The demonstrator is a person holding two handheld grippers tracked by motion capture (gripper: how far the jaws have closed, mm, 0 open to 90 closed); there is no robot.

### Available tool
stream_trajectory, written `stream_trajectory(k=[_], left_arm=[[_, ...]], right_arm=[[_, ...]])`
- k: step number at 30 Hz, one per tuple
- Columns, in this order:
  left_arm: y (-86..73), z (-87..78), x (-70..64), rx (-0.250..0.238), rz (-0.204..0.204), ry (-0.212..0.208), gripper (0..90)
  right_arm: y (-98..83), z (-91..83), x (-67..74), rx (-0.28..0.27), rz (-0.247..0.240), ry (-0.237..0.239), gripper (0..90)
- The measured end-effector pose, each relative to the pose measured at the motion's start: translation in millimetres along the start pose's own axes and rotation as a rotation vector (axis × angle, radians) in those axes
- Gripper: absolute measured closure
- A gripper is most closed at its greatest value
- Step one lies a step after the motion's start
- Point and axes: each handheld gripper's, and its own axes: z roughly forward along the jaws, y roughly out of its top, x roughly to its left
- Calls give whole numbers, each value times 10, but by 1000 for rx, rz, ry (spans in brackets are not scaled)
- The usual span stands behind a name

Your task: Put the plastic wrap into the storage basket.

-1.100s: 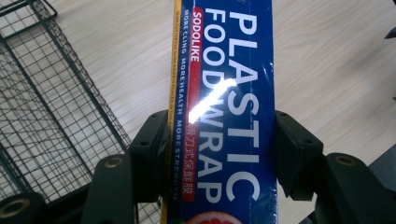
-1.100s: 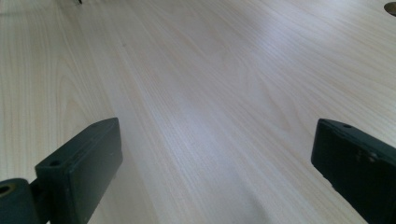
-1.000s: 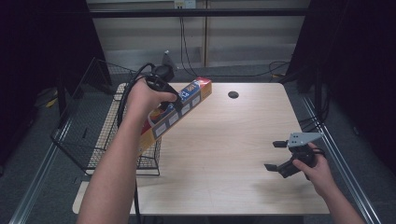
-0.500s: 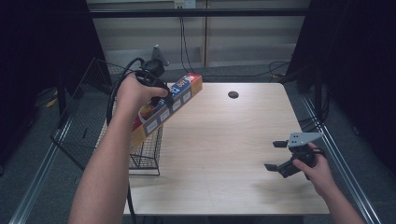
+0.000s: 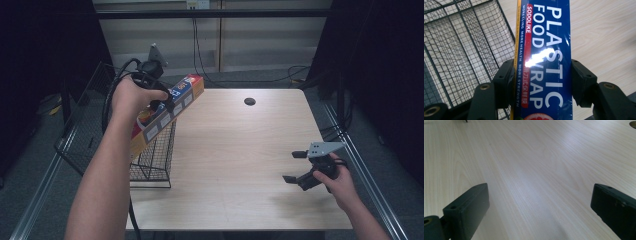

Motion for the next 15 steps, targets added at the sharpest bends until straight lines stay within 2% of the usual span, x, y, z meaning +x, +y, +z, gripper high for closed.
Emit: stream_trajectory(k=[3,4,5,8,10,11,12,15], left_arm=[[2,-20,25,0,6,6,439],[0,-26,26,-8,-15,6,439],[-2,-38,47,-4,-8,7,439],[-18,-68,91,-11,-36,18,438],[-20,-83,108,-4,-33,24,439],[-27,-84,109,-14,-52,22,439],[-30,-103,129,1,-47,26,438],[-41,-133,158,-12,-62,33,438]], right_arm=[[1,0,1,1,-2,1,20],[2,-3,3,-1,-1,-4,21],[3,-8,1,-1,-1,-3,20],[0,-6,0,-1,0,-5,20],[-2,1,1,3,-3,-2,20],[-2,1,1,3,-3,-2,20],[-1,3,3,2,-2,0,20],[3,-2,5,2,-2,-4,20]])
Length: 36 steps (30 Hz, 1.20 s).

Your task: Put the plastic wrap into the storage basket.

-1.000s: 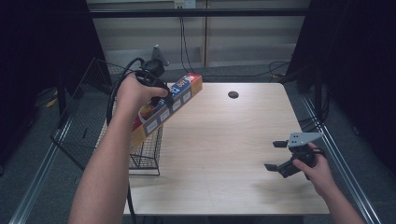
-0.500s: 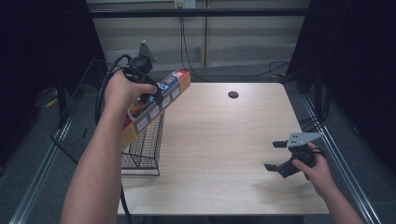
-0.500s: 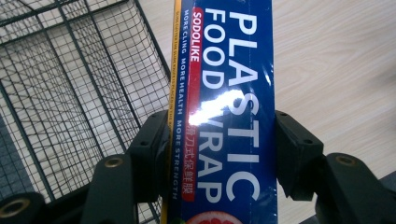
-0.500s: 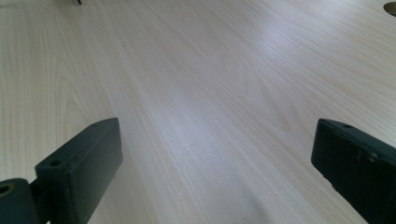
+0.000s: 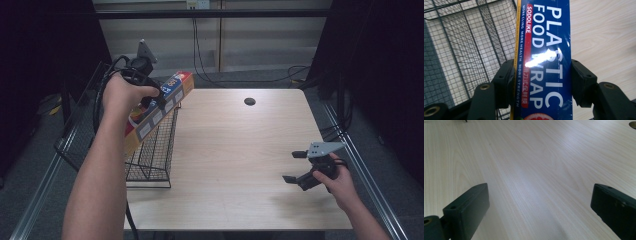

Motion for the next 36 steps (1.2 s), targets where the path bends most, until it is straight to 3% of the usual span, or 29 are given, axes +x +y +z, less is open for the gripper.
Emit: stream_trajectory(k=[13,19,32,36], left_arm=[[-42,-108,128,-10,-29,33,438],[-72,-146,196,-18,-76,38,438],[-160,-238,363,-24,-128,66,438],[-186,-262,405,-23,-134,92,438]], right_arm=[[1,1,4,-4,0,5,20],[-2,1,4,-6,-2,1,20],[7,-14,7,-15,0,0,20],[7,-9,9,-11,-4,1,21]])
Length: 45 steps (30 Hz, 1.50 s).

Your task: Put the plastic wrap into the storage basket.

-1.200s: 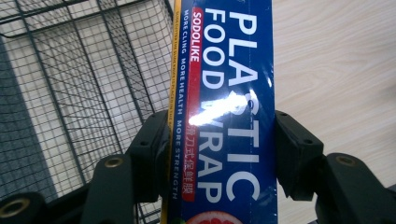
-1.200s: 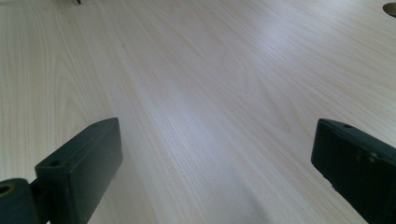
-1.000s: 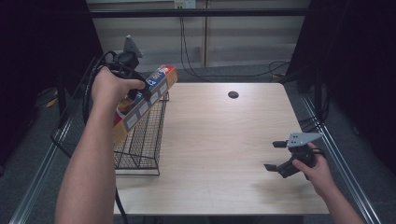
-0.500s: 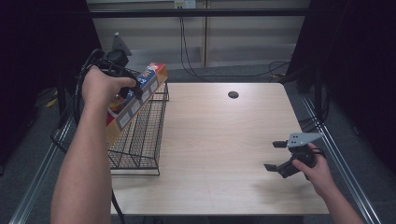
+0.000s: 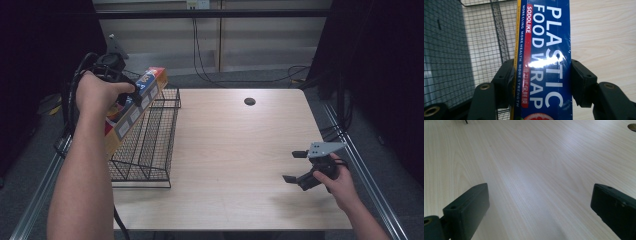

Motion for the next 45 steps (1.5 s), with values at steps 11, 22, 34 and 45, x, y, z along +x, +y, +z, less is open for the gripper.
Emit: stream_trajectory(k=[11,22,34,45], left_arm=[[-62,-27,174,-11,-63,28,438],[-136,-44,337,-22,-130,61,437],[-213,-62,483,-37,-220,109,436],[-264,77,553,-27,-256,129,435]], right_arm=[[0,8,5,0,-3,-9,20],[0,20,14,2,0,-1,21],[2,25,18,4,0,-1,20],[-2,23,14,2,0,-2,20]])
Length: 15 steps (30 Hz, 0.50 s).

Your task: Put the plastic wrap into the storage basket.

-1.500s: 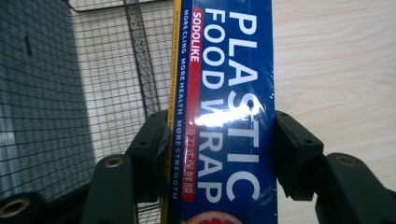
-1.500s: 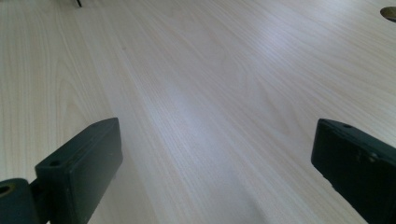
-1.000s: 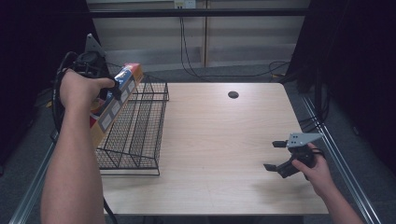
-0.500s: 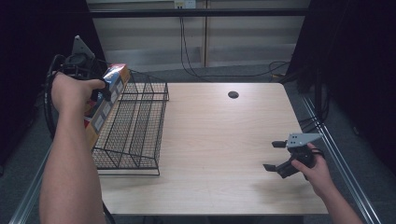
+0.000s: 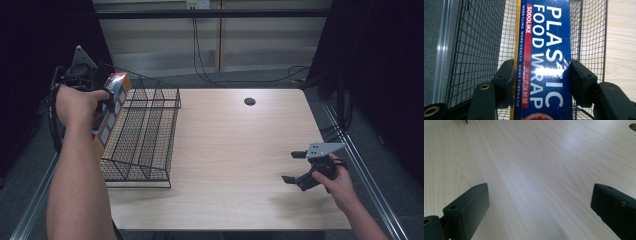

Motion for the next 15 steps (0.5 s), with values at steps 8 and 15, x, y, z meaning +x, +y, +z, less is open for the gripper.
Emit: stream_trajectory(k=[8,15], left_arm=[[-36,94,59,6,-30,6,435],[-42,144,90,8,-51,5,434]], right_arm=[[1,7,4,0,-3,4,20],[-1,1,1,-2,-4,2,20]])
